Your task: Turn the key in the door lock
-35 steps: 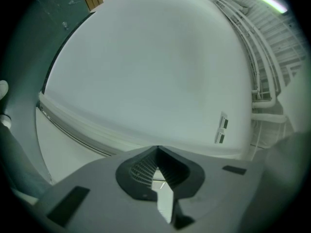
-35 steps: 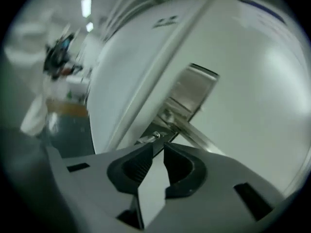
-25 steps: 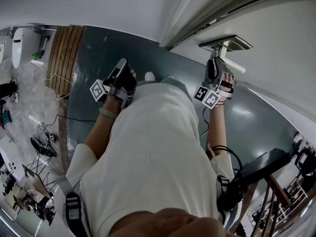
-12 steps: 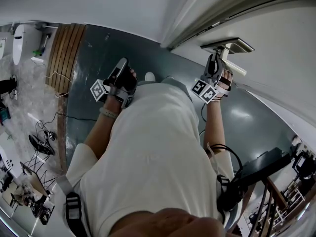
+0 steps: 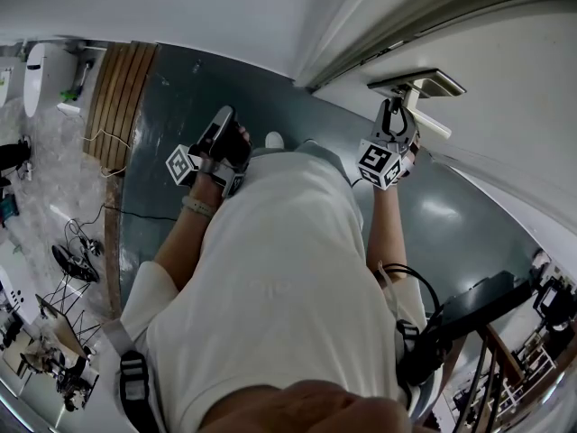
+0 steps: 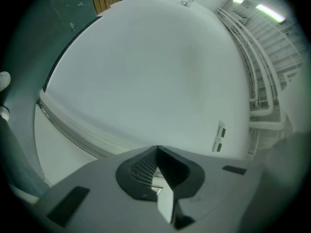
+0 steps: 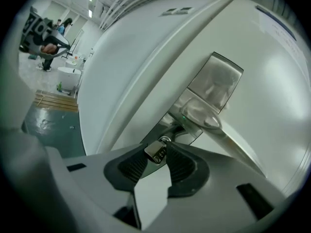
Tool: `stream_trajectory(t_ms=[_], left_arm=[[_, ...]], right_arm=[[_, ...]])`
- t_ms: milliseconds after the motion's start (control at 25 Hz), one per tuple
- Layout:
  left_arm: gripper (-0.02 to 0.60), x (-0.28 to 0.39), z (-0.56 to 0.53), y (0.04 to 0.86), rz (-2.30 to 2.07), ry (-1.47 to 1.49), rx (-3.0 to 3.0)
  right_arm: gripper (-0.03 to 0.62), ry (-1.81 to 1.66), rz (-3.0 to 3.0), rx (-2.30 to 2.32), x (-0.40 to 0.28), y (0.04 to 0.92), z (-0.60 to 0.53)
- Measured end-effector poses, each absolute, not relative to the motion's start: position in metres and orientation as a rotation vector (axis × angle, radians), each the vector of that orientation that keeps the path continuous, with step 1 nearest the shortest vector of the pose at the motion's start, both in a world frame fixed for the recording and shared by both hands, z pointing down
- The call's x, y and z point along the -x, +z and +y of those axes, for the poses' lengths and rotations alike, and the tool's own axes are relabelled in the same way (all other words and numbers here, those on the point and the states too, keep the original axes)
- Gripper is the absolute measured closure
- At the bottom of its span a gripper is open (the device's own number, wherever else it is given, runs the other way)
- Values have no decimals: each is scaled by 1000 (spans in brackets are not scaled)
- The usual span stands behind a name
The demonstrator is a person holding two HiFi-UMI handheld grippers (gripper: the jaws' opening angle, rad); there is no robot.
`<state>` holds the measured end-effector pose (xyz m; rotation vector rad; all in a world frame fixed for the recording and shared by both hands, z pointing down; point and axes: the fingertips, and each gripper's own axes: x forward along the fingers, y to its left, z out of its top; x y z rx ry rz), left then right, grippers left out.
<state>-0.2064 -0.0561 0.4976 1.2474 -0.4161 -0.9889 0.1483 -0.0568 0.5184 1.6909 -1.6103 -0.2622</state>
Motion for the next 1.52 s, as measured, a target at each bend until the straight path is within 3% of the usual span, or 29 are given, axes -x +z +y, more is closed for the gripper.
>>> stream_trajectory(t_ms=[760,840,920,1360,1520], left_arm=[[574,209,-55,498,-430,-979,-1252],[574,208,-55,497,-429,-976,-1254],[574,207,-55,497,-428,-972,-1256],[574,208,-55,500,-435,-974,-1238],[574,209,-54,501,-435,-979,-1234]], right_arm=[[472,278,-1985,-1993,-152,520,-59],[526,501,-2092,-2088,-154,520,-59],[528,614,-2139,-2147,-154,519,-59],[519,469,-1838,-2085,-156,522,-57],[521,576,-1780,-2191,-159,524,-61]])
